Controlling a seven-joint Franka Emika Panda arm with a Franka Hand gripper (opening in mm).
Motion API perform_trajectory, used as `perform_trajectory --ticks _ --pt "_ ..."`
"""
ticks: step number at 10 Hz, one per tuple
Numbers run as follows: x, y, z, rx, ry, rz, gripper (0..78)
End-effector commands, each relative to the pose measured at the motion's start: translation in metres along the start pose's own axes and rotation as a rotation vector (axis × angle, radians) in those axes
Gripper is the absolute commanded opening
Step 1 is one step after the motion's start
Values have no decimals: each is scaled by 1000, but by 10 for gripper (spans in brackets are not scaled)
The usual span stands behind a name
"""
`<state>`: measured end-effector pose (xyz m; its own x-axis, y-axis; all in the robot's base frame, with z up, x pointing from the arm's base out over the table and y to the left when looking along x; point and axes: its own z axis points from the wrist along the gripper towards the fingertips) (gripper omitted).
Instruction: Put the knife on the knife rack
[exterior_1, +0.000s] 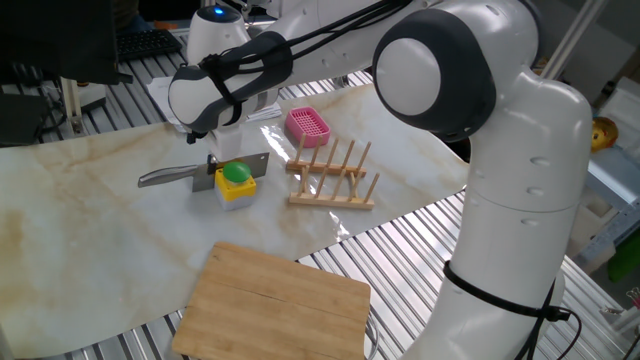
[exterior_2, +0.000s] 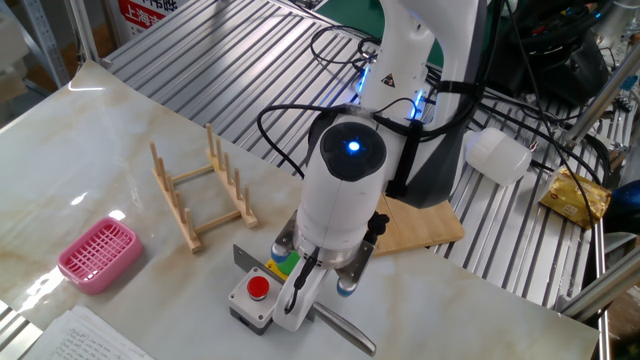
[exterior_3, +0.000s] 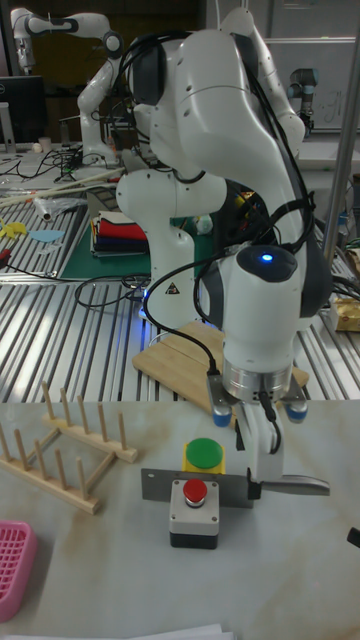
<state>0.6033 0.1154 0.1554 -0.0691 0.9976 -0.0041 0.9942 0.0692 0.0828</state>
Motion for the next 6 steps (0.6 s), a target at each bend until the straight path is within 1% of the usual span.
perform_trajectory --ticks 1,6 --pt "0 -1 16 0 -9 -2 775" --pt "0 -2 24 0 -15 -3 775"
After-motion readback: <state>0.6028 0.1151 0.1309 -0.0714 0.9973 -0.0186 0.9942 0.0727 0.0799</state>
